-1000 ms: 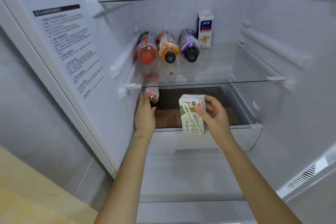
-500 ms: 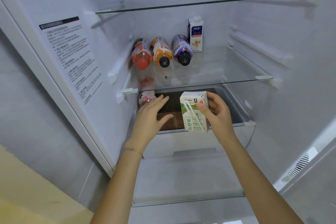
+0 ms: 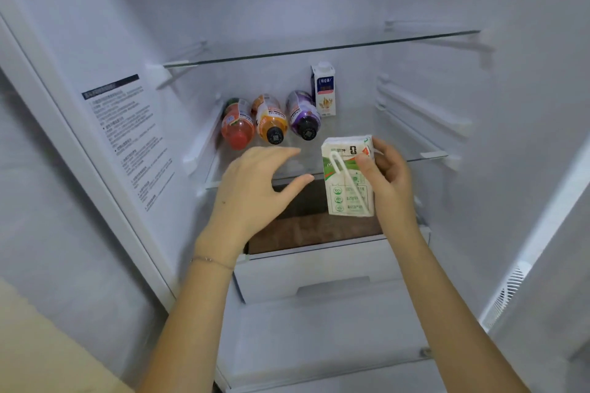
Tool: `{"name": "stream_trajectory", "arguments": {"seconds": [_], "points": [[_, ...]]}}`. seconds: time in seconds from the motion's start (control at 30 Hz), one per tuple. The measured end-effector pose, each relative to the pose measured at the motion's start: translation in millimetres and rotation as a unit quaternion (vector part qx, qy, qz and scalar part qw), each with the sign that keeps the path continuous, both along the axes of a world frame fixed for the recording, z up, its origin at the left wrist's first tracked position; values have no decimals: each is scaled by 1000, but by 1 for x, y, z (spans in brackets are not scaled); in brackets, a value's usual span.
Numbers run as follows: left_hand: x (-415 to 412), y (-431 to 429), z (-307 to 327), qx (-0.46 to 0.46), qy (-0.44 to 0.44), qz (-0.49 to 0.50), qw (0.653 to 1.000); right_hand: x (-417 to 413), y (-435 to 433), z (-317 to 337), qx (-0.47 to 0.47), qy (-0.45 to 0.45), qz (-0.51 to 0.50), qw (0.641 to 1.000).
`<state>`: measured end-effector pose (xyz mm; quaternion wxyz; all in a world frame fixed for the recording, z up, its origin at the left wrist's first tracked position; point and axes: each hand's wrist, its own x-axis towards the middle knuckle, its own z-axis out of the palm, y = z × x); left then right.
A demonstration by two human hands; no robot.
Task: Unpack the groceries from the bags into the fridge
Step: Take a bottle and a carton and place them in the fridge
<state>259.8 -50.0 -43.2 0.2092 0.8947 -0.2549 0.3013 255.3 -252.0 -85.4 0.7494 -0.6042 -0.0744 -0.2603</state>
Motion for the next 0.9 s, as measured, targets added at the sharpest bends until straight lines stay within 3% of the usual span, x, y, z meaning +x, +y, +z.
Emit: {"name": "stream_trajectory", "arguments": {"seconds": [0.43, 0.63, 0.9], "points": [[76, -15, 4, 28, -12, 91, 995, 62, -34, 57, 6, -16, -109, 994], [103, -26, 21, 59, 8, 112, 992, 117, -47, 62, -33, 54, -62, 996], [125, -42, 30, 75, 28, 139, 987, 187, -58, 76, 26, 79, -22, 996]]}}
